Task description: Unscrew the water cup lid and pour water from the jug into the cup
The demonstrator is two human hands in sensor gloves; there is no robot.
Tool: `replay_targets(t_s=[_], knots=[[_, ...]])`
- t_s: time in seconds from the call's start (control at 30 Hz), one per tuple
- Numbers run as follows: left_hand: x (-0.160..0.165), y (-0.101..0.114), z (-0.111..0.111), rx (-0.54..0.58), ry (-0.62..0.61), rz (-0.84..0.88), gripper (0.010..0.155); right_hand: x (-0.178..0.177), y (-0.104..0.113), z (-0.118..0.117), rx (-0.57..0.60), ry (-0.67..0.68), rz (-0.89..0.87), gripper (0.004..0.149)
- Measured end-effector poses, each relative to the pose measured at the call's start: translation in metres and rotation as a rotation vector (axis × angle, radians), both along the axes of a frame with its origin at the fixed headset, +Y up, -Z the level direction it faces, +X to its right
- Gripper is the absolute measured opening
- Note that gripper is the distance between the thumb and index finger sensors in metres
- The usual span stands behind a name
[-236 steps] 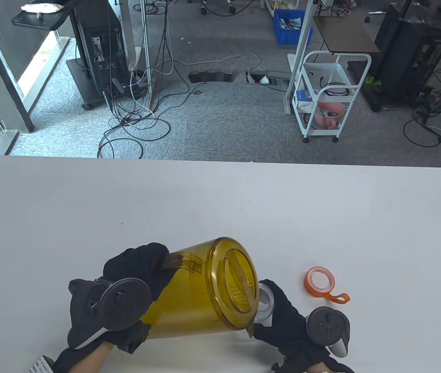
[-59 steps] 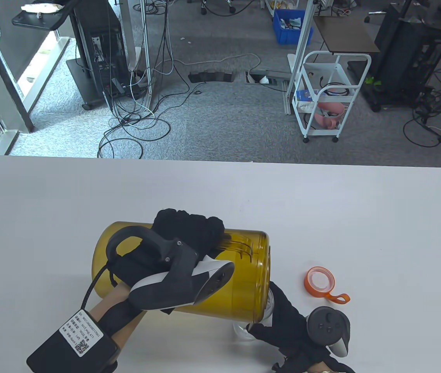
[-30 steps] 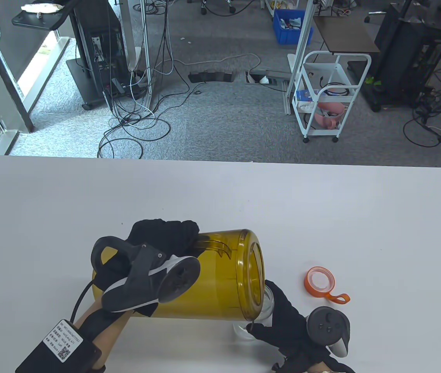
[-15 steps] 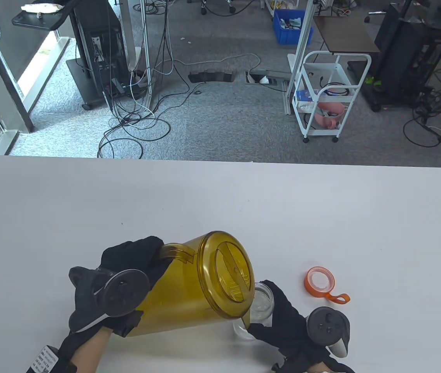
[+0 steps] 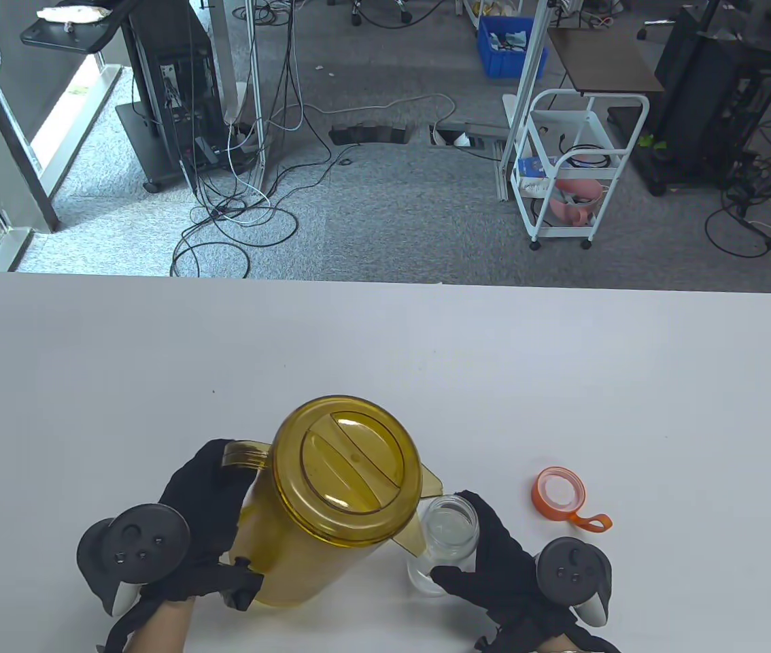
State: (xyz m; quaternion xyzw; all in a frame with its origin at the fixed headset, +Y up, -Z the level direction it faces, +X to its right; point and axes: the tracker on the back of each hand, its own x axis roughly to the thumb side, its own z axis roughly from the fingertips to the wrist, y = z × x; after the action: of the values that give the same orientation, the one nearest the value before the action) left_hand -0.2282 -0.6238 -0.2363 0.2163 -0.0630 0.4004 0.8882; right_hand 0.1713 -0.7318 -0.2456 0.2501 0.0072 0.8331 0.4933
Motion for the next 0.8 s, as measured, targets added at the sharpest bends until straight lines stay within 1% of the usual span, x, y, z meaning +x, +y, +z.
replay_targets(t_s=[0.07, 0.2, 0.3, 0.47, 0.53, 0.67, 0.8], knots=[[-0.004, -0.005, -0.006, -0.024, 0.002, 0.062, 0.037, 0.0, 0.0, 0.0, 0.0, 0.0, 0.0, 0.099], [-0.011, -0.011, -0.023, -0.014, 0.029, 0.147, 0.037, 0.0, 0.0, 0.0, 0.0, -0.001, 0.0, 0.099], [-0.018, -0.016, -0.041, -0.018, 0.034, 0.218, 0.037, 0.0, 0.0, 0.0, 0.0, -0.001, 0.0, 0.099], [-0.027, -0.021, -0.065, 0.007, 0.103, 0.237, 0.037, 0.0, 0.0, 0.0, 0.0, -0.001, 0.0, 0.099], [-0.029, -0.027, -0.078, 0.006, 0.124, 0.258, 0.037, 0.0, 0.0, 0.0, -0.004, 0.004, -0.003, 0.099], [-0.029, -0.037, -0.092, 0.004, 0.13, 0.318, 0.037, 0.0, 0.0, 0.0, -0.006, 0.006, -0.005, 0.099], [-0.027, -0.042, -0.105, 0.015, 0.127, 0.312, 0.037, 0.0, 0.0, -0.001, -0.009, 0.009, -0.008, 0.099]])
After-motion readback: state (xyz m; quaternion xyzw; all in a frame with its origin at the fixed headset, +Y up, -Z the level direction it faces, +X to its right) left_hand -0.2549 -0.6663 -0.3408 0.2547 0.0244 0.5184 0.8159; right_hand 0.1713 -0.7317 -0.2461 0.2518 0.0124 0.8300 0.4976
